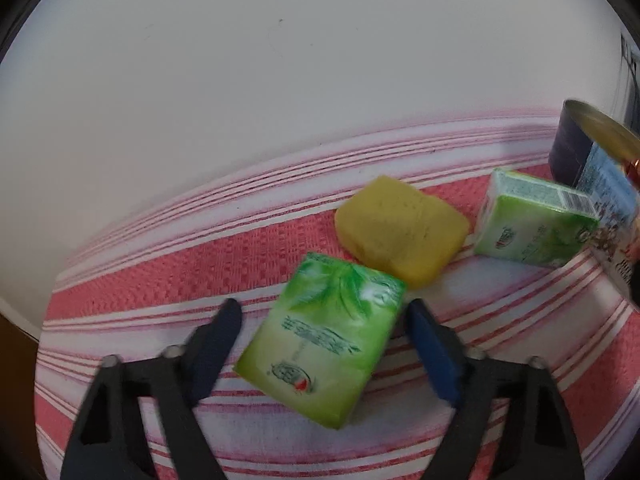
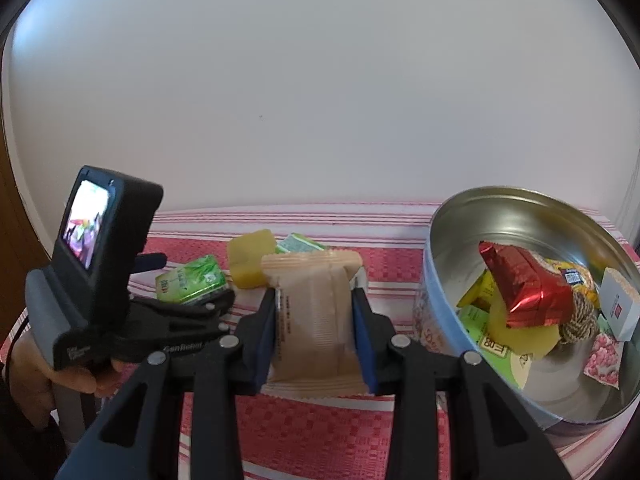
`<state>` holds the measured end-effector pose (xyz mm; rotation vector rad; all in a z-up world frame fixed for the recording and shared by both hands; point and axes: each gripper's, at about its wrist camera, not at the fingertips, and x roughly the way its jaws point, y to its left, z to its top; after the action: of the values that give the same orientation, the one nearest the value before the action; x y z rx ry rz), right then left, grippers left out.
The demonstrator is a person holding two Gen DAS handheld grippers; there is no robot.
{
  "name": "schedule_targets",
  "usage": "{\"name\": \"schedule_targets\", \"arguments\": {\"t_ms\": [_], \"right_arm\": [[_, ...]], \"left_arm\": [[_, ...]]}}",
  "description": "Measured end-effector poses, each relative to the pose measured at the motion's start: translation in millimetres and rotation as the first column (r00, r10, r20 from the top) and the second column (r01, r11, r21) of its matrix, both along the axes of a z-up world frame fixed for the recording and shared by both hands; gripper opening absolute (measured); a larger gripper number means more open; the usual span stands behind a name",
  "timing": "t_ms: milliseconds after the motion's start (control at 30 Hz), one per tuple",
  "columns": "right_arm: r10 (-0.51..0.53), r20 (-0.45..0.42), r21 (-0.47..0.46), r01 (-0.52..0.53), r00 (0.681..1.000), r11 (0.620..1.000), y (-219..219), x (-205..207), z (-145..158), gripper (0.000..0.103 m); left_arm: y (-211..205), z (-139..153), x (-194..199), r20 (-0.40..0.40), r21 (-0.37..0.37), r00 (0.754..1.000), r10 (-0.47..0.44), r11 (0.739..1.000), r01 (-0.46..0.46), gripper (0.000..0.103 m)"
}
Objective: Organize objects
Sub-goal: 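Grasp the beige pastry bag with the right gripper while the left grasps the green tea pack, then carry the pastry bag and green tea pack over the tin and open both grippers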
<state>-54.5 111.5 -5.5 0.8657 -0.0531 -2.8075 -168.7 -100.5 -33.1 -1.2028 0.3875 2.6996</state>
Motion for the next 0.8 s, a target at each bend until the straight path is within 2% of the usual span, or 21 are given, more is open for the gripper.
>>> {"name": "schedule_targets", "arguments": {"t_ms": [100, 233, 300, 400, 533, 800], "right_arm": [[0.007, -0.002, 0.003, -0.007, 1.0, 1.0, -2.7, 0.0, 0.8, 0.036], [-0.005, -0.015, 0.003, 0.005, 1.0, 1.0, 1.4, 8.1, -0.1, 0.036], [-0.016, -0.037, 0.004, 0.017, 0.999, 1.0, 0.2, 10.0, -1.2, 0.036], [-0.031, -0.085, 0.018, 0.033, 0.996, 0.999, -0.3, 17.1, 1.0, 0.036], [-0.048, -0.127, 0.021, 0.051, 0.991, 0.998, -10.0, 14.5, -3.3, 0.036], [-0.06, -0.193, 0.051, 0.071, 0.979, 0.996, -15.8, 29.4, 1.4, 0.036]], "left_arm": [[-0.8, 1.9, 3.5, -0.003, 0.004, 1.0, 0.031, 1.0, -0.031, 0.061], [-12.3, 3.6, 6.9, -0.046, -0.018, 0.991, 0.127, 0.992, -0.128, 0.056], [-14.2, 14.6, 19.0, -0.106, 0.021, 0.974, 0.203, 0.979, -0.202, 0.056], [-22.1, 23.8, 33.7, -0.154, 0.091, 0.946, 0.287, 0.957, -0.275, 0.056], [-24.2, 31.8, 54.4, -0.216, 0.117, 0.918, 0.332, 0.942, -0.314, 0.056], [-17.1, 22.1, 77.2, -0.224, 0.145, 0.908, 0.355, 0.933, -0.329, 0.057]]}}
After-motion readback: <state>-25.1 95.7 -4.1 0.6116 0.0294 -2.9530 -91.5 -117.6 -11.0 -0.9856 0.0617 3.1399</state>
